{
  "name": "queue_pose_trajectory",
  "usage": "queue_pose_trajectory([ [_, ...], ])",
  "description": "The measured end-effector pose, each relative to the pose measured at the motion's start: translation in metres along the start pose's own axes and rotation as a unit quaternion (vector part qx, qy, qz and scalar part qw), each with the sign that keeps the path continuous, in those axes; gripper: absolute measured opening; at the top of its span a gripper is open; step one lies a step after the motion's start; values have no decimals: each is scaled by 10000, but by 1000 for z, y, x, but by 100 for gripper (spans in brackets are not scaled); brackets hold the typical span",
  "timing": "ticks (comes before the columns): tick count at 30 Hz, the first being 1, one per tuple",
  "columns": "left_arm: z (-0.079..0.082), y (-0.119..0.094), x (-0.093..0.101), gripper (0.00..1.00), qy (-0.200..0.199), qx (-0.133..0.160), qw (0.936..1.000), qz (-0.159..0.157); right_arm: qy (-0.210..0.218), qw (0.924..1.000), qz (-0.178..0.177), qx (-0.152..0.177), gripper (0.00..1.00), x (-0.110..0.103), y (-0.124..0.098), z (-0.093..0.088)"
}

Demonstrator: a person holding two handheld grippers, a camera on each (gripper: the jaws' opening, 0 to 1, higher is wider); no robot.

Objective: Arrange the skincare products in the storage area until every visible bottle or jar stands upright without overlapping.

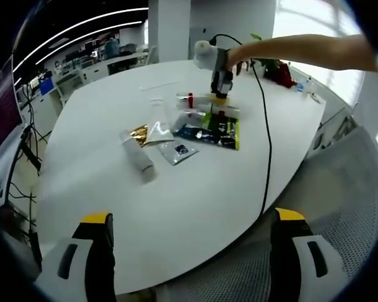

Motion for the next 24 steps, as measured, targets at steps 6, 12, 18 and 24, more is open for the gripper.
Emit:
queue_pose_trajectory([
  [6, 0, 0, 1, 97, 34, -17, 10000, -23, -44, 9999, -87, 102, 30, -3, 0, -2],
  [12, 0, 0, 1, 97, 30, -9, 10000, -22, 104, 9998, -178, 46, 29, -3, 1, 0],
  [18, 0, 0, -1, 97, -1, 25, 10000, 4, -168, 9992, -324, 190, 28, -11, -2, -2],
  [24, 1, 0, 0, 97, 45, 76, 10000, 20, -213, 9967, -569, 532, 27, -18, -4, -11],
])
Point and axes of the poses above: the point that each gripper's makers call its tool centre point, and the gripper's own axes: y roughly forward along the fingers, x roughly to its right, z roughly out of its top, the point moved 9 cm from there along -y, roughly backward along the fingers, and after that the axes turned 3 degrees about z, right-handed, at the moved point
